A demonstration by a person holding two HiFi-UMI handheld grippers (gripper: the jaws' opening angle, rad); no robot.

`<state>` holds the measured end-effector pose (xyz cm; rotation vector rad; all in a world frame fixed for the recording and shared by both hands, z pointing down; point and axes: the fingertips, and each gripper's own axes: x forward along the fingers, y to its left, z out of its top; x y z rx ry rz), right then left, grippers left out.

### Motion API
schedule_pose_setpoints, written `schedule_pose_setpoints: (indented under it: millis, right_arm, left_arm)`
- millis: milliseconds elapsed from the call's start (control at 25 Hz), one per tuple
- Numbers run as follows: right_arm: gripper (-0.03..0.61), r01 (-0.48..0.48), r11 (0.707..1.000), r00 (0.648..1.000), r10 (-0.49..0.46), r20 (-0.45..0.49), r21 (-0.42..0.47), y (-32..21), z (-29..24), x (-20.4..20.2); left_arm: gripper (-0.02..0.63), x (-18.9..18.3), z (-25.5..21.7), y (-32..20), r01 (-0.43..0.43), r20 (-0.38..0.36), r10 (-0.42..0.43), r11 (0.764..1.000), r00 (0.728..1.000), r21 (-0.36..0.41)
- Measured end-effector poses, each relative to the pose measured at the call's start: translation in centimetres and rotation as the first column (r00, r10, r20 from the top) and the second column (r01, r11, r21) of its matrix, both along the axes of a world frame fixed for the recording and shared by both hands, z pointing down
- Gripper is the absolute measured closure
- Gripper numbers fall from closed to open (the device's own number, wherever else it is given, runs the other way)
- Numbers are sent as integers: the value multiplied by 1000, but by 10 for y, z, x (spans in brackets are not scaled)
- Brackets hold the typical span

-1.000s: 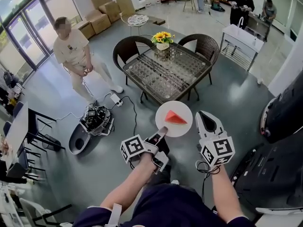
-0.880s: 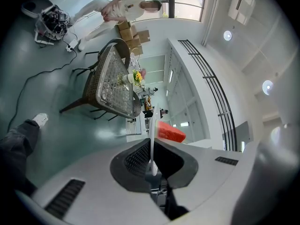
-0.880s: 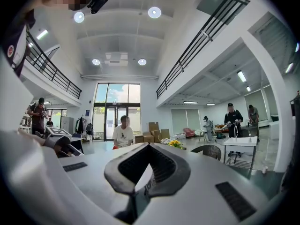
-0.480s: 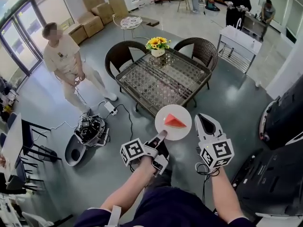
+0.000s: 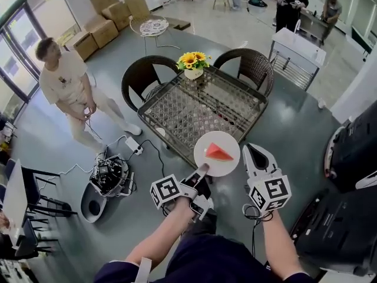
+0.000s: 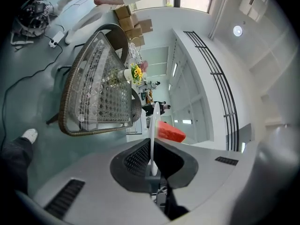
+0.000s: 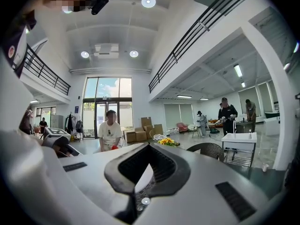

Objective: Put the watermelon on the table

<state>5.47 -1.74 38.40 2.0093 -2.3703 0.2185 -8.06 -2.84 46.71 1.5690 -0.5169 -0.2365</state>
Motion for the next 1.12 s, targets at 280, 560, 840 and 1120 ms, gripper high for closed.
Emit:
schedule_pose_setpoints:
  millis: [280,560,840,1120]
  right_arm:
    - [575,-37,999,999,37,-7,-14,-55,-1,5]
    - [575,-55,998,998,55,-12,-12,-88,-4,20]
    - [575,-32,999,999,32,-16,1,-115,-8,39]
    - [575,-13,1000,1000,13,-24,-2,-139,2,68]
  left_arm:
    - [600,5,0,-59,-28,1,28,1000,1000,-3]
    - [600,17,-3,-95,-42,-3,42,999,999,1]
    - [600,33,-3,-119,-19,0,19,1000,1000,7]
    - [600,57,1,-145,23,-8,-23,1000,1000,10]
